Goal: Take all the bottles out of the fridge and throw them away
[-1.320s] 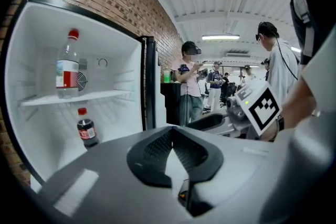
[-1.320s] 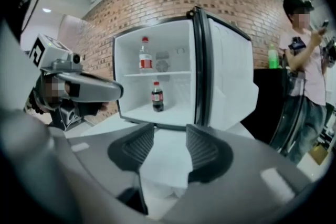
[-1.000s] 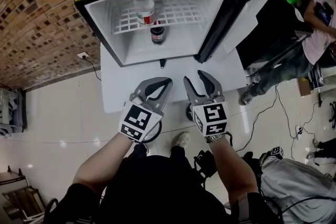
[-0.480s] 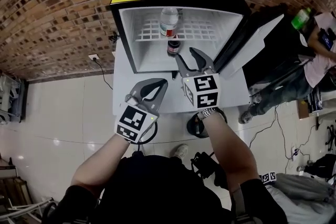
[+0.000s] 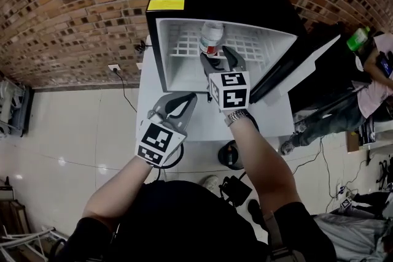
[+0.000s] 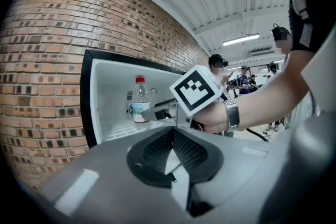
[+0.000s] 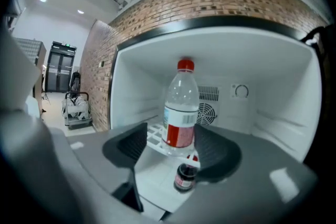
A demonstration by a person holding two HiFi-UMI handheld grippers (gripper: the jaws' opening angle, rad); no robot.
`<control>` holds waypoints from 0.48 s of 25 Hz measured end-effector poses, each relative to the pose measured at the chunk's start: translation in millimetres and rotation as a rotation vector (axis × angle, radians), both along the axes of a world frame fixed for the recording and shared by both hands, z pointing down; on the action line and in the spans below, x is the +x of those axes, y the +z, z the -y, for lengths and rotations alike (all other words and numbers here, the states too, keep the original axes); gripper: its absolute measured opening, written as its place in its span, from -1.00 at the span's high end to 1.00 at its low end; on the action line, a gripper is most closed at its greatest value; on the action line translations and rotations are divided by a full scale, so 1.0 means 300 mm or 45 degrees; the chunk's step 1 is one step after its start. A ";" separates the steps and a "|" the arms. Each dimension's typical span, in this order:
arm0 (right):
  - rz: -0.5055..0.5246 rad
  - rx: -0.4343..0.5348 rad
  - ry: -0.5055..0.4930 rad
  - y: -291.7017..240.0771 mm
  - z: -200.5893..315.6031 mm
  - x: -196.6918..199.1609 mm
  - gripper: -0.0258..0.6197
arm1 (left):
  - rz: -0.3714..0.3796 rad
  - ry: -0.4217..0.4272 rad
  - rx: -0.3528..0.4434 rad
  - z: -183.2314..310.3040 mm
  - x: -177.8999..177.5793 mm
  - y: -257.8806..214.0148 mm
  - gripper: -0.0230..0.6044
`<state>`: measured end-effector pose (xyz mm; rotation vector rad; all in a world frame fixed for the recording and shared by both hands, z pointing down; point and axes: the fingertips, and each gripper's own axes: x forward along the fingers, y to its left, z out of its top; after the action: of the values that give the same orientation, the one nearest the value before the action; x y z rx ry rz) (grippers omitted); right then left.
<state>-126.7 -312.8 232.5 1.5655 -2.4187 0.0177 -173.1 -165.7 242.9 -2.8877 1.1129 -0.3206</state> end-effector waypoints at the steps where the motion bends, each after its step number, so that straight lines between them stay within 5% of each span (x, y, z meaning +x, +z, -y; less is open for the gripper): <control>1: 0.004 -0.008 0.005 0.005 0.017 -0.003 0.05 | 0.000 -0.004 -0.001 0.009 -0.005 0.000 0.92; 12: 0.017 -0.012 0.026 -0.009 0.192 -0.017 -0.05 | 0.008 -0.045 -0.026 0.079 -0.069 0.028 0.92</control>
<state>-131.9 -370.5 229.7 1.5914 -2.4090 0.0437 -193.8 -189.2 251.2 -2.8854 1.1673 -0.3440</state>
